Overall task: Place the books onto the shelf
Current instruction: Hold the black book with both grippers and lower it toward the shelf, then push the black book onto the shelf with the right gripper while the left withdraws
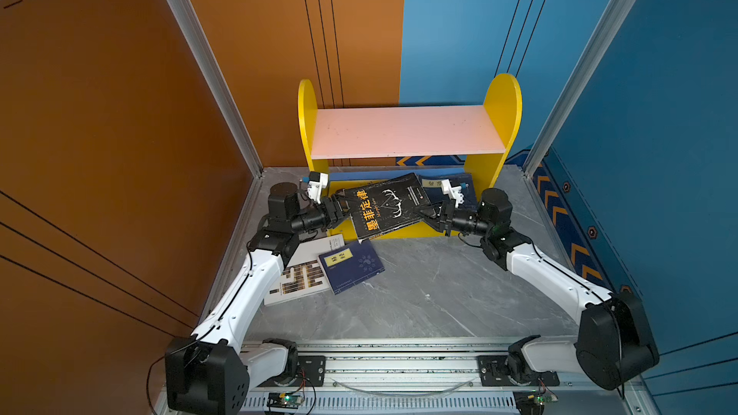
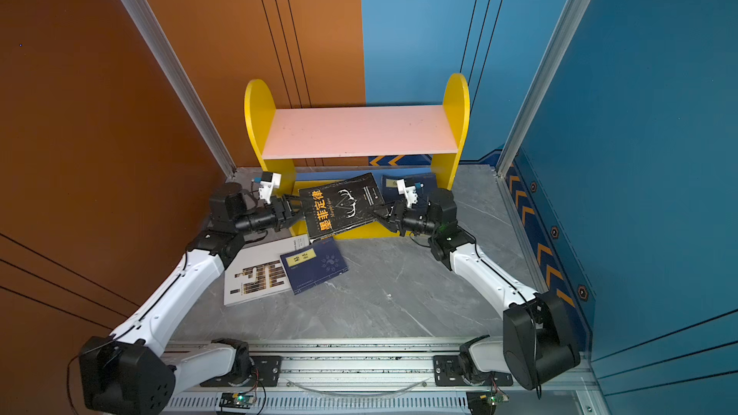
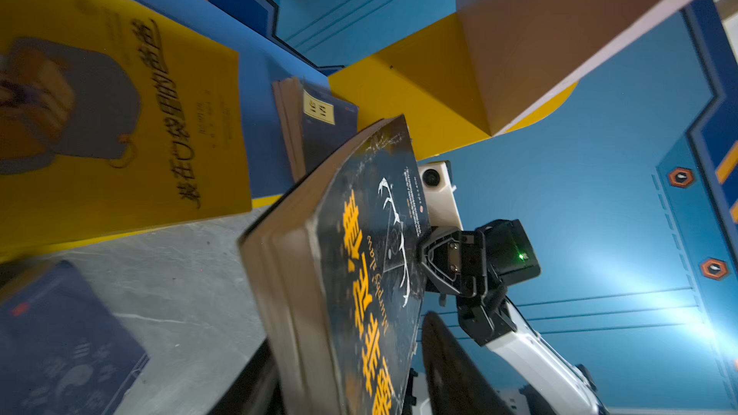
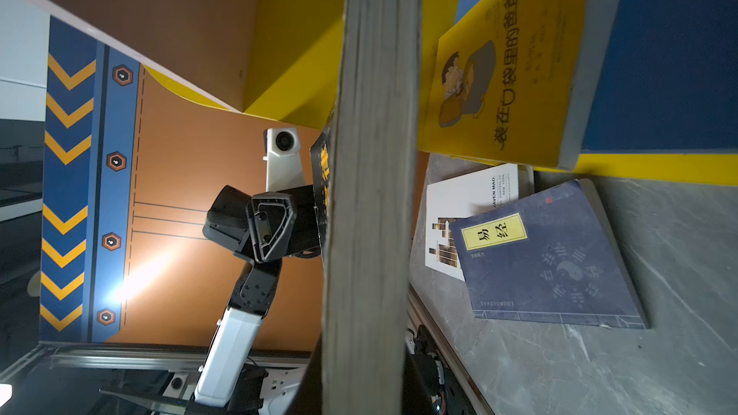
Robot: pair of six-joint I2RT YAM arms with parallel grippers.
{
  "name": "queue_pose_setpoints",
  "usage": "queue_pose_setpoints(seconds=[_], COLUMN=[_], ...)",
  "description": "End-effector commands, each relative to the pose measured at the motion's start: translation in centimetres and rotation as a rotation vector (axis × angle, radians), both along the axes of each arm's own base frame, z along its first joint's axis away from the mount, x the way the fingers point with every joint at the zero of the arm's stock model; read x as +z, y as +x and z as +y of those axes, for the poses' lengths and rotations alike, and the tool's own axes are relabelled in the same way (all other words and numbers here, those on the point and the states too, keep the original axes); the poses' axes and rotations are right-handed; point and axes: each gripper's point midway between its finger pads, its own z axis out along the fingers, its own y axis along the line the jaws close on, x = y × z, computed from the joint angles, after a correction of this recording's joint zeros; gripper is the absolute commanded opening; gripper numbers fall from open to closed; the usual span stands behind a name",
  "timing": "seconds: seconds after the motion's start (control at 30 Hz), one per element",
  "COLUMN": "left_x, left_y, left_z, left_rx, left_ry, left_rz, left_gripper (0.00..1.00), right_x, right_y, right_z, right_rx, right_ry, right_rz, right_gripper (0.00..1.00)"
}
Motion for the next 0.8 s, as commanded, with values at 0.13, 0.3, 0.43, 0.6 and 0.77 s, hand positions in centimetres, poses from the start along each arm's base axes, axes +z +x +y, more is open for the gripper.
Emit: queue_pose_setpoints(seconds=[0.13,0.3,0.43,0.6,0.77], left_x=[1.9,1.5,0.4,-1.1,-2.5], left_y=[0.0,-0.8,-1.0,-1.2,-1.0], left_z=[7.7,10.1,11.2,12.2,12.6], left_rx=[0.362,0.451,0.497,0.534,0.543], left_ry=[0.183,0.178,0.173,0.176,0.195], left_rz=[-0.047,-0.036,-0.007,0.027,0.053], left_gripper=[0.72,0.75,0.76,0.76,0.80], right_x=[3.0,4.3,5.2,5.5,4.6], right_y=[1.9,3.7,4.6,5.8,7.8], right_z=[-1.0,0.6,2.7,4.2,5.0], right_rx=[-0.166,-0.199,-0.164,-0.180,-0.259], right_ry=[-0.021,-0.022,-0.003,-0.009,-0.010], right_rz=[-0.129,-0.177,-0.196,-0.228,-0.255], right_gripper=[0.11,0.10,0.09,0.07,0.07])
